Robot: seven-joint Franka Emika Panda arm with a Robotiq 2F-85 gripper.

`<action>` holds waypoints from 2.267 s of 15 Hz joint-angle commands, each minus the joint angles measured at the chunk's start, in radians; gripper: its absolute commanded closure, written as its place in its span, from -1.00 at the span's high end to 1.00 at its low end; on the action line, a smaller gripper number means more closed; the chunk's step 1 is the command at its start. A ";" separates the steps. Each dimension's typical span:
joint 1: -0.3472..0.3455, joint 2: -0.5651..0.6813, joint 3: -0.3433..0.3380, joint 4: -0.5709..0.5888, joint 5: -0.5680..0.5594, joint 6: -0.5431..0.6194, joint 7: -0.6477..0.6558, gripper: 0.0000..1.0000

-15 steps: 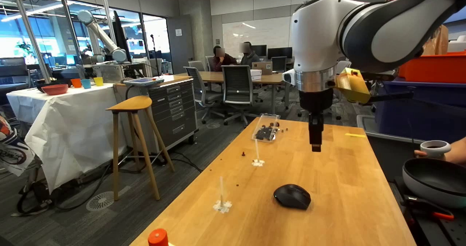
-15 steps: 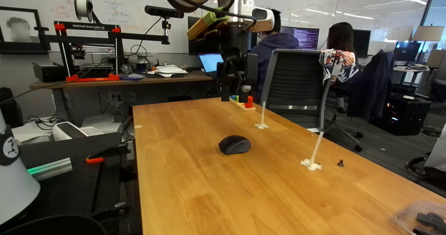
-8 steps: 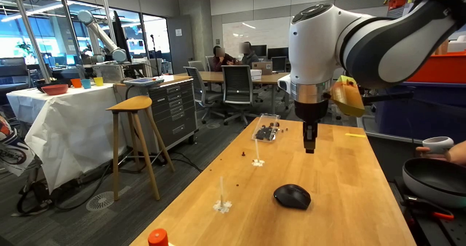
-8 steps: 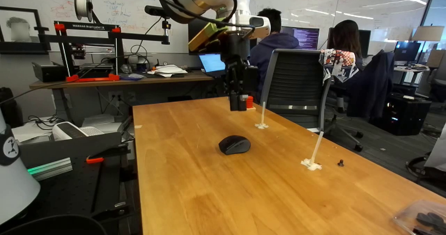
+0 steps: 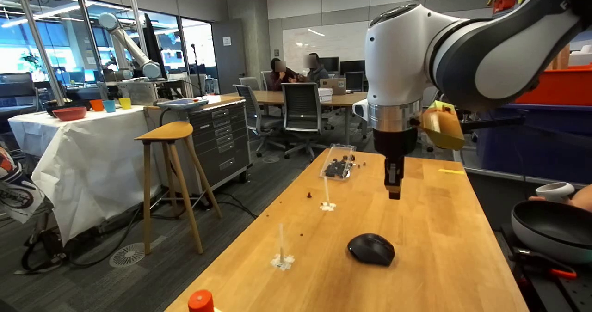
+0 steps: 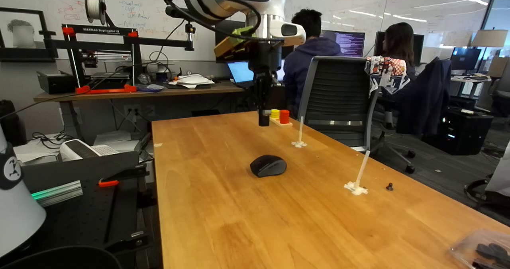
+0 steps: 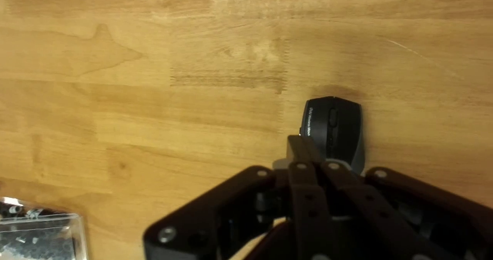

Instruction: Left-click the mouse

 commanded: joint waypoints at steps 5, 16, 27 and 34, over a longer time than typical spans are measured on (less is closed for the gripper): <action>0.005 0.071 -0.015 0.018 -0.018 0.035 0.020 -1.00; 0.049 0.229 -0.041 0.087 -0.099 0.032 0.107 -1.00; 0.127 0.357 -0.066 0.195 -0.099 0.011 0.155 -1.00; 0.130 0.287 -0.066 0.169 -0.080 0.002 0.149 -1.00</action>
